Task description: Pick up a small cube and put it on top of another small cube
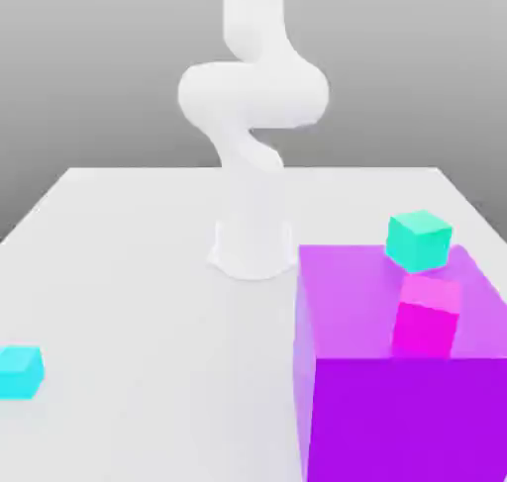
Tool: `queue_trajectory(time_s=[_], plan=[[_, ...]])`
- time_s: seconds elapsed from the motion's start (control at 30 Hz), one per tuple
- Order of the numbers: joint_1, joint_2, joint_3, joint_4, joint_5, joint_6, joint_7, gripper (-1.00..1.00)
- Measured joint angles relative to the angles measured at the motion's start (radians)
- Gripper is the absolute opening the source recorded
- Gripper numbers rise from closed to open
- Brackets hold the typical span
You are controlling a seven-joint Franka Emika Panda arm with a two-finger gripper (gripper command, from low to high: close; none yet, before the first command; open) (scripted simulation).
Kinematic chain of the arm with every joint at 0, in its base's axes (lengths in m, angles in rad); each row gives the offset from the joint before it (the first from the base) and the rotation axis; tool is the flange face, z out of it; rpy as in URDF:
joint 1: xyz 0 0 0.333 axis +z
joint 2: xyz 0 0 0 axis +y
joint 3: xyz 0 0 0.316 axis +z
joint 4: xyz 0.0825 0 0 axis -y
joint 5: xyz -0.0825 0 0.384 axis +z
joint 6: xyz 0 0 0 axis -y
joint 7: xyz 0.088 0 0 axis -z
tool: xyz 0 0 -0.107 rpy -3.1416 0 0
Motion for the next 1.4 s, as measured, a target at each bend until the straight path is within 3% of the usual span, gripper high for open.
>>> queue_trajectory(time_s=[0.53,0.83,1.0,1.03,1.23,1.4], plan=[[-0.346,0.586,-0.101,-0.099,-0.078,0.233,0.504,0.0],[-0.519,0.913,-0.157,-0.155,0.078,0.365,0.642,0.0],[-0.569,1.094,-0.118,-0.133,0.161,0.494,0.611,0.0],[-0.577,1.123,-0.108,-0.127,0.168,0.517,0.605,-1.0],[-0.582,1.138,-0.103,-0.125,0.171,0.53,0.604,-1.0],[-0.557,1.005,-0.138,-0.151,0.126,0.424,0.638,-1.0]])
